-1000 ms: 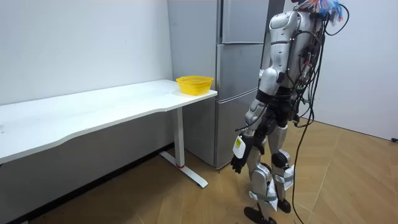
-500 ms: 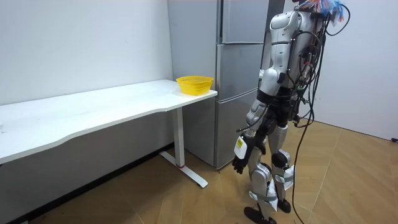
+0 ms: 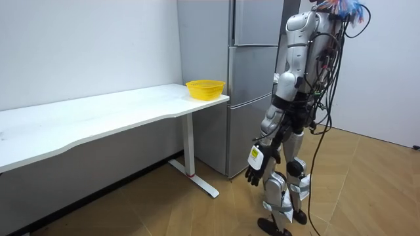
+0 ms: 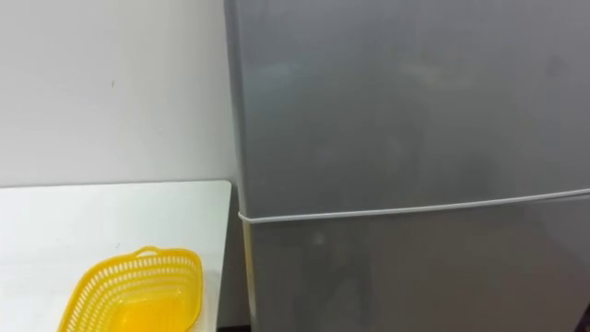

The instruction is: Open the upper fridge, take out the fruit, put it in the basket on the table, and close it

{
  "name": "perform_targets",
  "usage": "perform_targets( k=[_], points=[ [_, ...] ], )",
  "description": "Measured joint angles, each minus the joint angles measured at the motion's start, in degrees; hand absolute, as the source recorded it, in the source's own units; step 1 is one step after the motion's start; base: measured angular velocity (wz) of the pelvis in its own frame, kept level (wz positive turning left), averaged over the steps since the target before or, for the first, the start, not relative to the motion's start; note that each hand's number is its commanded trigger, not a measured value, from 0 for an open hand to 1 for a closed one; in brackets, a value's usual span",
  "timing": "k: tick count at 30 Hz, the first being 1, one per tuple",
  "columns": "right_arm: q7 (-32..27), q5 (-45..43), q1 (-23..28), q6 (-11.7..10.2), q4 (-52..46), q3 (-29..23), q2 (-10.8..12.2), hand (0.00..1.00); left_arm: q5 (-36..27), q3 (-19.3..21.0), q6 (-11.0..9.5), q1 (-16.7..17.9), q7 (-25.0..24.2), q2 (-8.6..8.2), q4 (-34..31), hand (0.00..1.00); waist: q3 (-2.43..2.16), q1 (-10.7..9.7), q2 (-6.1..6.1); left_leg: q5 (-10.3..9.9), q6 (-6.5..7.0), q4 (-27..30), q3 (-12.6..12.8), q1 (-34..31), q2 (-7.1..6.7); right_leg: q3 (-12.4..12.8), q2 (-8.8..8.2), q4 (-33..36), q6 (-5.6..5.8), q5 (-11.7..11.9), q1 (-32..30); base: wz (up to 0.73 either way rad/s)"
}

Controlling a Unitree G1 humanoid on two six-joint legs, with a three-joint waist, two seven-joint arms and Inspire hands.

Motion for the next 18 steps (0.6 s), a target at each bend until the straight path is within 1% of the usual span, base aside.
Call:
perform_targets(
  k=[1, 3, 6, 8, 9, 10, 12, 13, 15, 16, 18],
  points=[
    [-0.23, 0.01, 0.03, 0.0, 0.0, -0.01, 0.0, 0.0, -1.2, 0.11, 0.05, -0.02, 0.53, 0.04, 0.02, 0.0, 0.02, -0.06, 0.03, 0.0, 0.0, 0.0, 0.03, -0.01, 0.01, -0.01, 0.0, 0.0, 0.0, 0.0, -0.01, 0.0],
    [-0.69, 0.14, 0.13, -0.02, -0.14, 0.02, 0.0, 0.0, -7.75, 1.92, -0.04, -0.61, 2.71, 0.02, 0.06, 0.0, 0.02, 0.15, 0.13, 0.0, 0.0, 0.05, -0.05, -0.15, 0.02, 0.01, 0.01, 0.05, 0.0, 0.0, -0.26, 0.0],
    [-0.67, 0.39, 0.44, -0.03, -0.09, -0.03, 0.0, 0.0, -14.62, 3.62, -0.25, -1.18, 6.16, 0.11, 0.06, 0.0, -0.02, 0.12, 0.29, 0.0, 0.0, 0.02, -0.07, -0.11, 0.04, 0.01, 0.02, 0.06, -0.01, 0.0, -0.31, 0.0],
    [-0.64, 0.55, 0.72, 0.02, -0.06, -0.17, -0.02, 0.0, -22.7, 6.51, -1.75, -1.78, 9.34, 0.05, 0.02, 0.0, 0.05, 0.15, 0.37, 0.0, 0.0, -0.09, -0.07, -0.09, 0.02, -0.03, 0.0, 0.11, -0.01, 0.0, -0.32, 0.0],
    [-0.66, 0.53, 0.7, 0.1, -0.05, -0.37, -0.04, 0.0, -26.93, 7.23, -2.73, -2.16, 10.74, 0.03, -0.17, 0.0, 0.01, 0.21, 0.46, 0.0, 0.0, -0.11, -0.04, -0.05, 0.02, -0.04, 0.02, 0.13, 0.0, 0.0, -0.31, 0.0],
    [-0.76, 0.49, 0.65, 0.26, -0.07, -0.37, -0.04, 0.0, -29.41, 7.62, -3.15, -2.26, 11.44, 0.0, -0.56, 0.0, 0.01, 0.22, 0.46, 0.0, 0.0, -0.11, -0.06, -0.04, 0.02, -0.08, 0.02, 0.16, -0.01, 0.0, -0.31, 0.0],
    [-1.22, 0.36, 0.67, 0.48, -0.11, -0.43, -0.04, 0.0, -38.08, 9.04, -5.1, -2.67, 14.54, -0.46, -2.51, 0.0, -0.05, 0.22, 0.62, 0.0, 0.0, -0.14, -0.05, -0.07, 0.0, -0.2, 0.0, 0.17, 0.0, 0.0, -0.32, 0.0],
    [-1.36, 0.23, 0.72, 0.5, -0.17, -0.45, -0.04, 0.0, -39.94, 9.55, -5.37, -2.7, 15.25, -0.57, -3.25, 0.0, -0.04, 0.25, 0.62, 0.0, 0.0, -0.17, -0.05, -0.03, -0.01, -0.16, 0.0, 0.17, 0.0, 0.0, -0.32, 0.0],
    [-1.73, -2.05, 0.91, 0.69, -0.42, -0.51, -0.07, 0.0, -44.38, 12.99, -5.98, -2.78, 18.37, -1.11, -8.17, 0.0, -0.05, 0.51, 0.74, 0.0, 0.0, -0.37, -0.13, 0.05, 0.01, -0.09, 0.04, 0.2, -0.01, 0.0, -0.35, 0.0],
    [-1.77, -2.62, 0.96, 0.69, -0.48, -0.51, -0.11, 0.0, -45.46, 13.41, -6.38, -2.8, 19.21, -1.06, -9.44, 0.0, -0.01, 0.62, 0.7, 0.0, 0.0, -0.38, -0.16, 0.05, 0.02, -0.07, 0.05, 0.23, -0.01, 0.0, -0.35, 0.0],
    [-1.9, -4.71, 1.25, 0.69, -0.49, -0.46, -0.47, 0.0, -50.9, 14.02, -9.23, -3.1, 22.53, -0.8, -13.35, 0.0, 0.0, 1.6, 0.9, 0.01, 0.01, -0.85, -0.05, 0.25, 0.01, 0.12, 0.07, 0.4, 0.0, 0.0, -0.39, -0.05]
  ],
)
